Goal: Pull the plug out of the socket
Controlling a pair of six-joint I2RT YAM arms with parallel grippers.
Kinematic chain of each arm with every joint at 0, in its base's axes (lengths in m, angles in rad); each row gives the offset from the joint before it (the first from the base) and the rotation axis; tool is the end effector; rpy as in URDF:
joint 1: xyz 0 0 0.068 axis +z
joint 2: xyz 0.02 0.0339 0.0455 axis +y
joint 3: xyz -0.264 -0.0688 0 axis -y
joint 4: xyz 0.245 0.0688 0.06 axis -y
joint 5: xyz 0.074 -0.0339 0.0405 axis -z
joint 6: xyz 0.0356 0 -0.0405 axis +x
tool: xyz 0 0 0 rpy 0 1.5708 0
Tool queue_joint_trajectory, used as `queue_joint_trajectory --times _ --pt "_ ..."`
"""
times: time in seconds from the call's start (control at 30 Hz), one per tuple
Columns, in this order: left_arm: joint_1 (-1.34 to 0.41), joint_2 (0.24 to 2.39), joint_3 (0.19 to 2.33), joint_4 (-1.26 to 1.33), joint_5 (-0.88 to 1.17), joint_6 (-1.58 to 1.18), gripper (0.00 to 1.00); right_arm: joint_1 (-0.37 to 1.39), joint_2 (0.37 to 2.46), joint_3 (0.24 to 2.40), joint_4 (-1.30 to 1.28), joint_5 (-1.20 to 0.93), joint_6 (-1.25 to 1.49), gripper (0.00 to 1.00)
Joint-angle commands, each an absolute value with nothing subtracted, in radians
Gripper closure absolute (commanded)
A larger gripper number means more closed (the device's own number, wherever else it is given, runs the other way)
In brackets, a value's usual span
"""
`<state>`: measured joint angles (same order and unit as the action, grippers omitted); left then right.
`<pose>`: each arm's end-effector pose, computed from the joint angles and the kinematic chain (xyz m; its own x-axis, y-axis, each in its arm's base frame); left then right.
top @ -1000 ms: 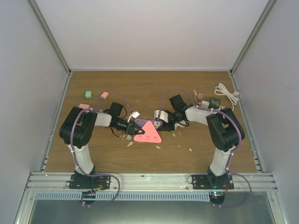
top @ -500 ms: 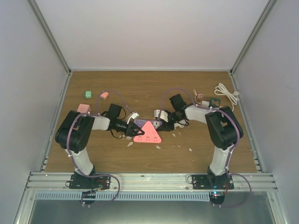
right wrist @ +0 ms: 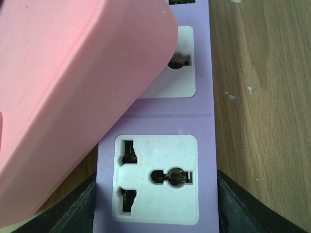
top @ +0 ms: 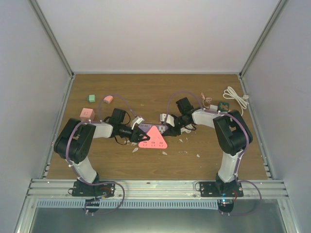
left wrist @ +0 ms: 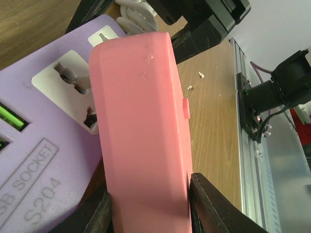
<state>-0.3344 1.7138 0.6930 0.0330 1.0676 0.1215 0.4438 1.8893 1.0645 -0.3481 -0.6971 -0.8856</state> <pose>0.2609 -0.1237 0.1212 -0.7084 0.3080 -0.6351 0.7049 0.2618 -0.6592 0.3083 0.1719 0.1316 -0.0980 -0.7039 -0.7035 -0.9952 0.0641 0.0745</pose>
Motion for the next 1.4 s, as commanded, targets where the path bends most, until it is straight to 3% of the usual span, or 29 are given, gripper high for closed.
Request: queue_joint_trajectory --times 0.0,0.53,0.9,1.13,1.37 --pt "-0.345 1.714 0.739 0.146 1.236 0.193 0.91 0.414 1.948 1.054 -0.315 -0.485 -0.810 0.94" --pt "-0.322 1.931 0.769 0.163 1.433 -0.033 0.94 0.414 1.937 1.023 -0.225 -0.387 -0.777 0.94" --pt "-0.298 1.802 0.760 0.112 1.308 0.101 0.93 0.414 1.944 1.033 -0.267 -0.404 -0.799 0.92" --pt "-0.196 1.694 0.754 0.096 1.248 0.119 0.93 0.415 1.936 1.054 -0.320 -0.419 -0.808 0.70" --pt "-0.060 1.580 0.784 -0.040 1.204 0.226 0.93 0.415 1.924 1.069 -0.341 -0.441 -0.799 0.43"
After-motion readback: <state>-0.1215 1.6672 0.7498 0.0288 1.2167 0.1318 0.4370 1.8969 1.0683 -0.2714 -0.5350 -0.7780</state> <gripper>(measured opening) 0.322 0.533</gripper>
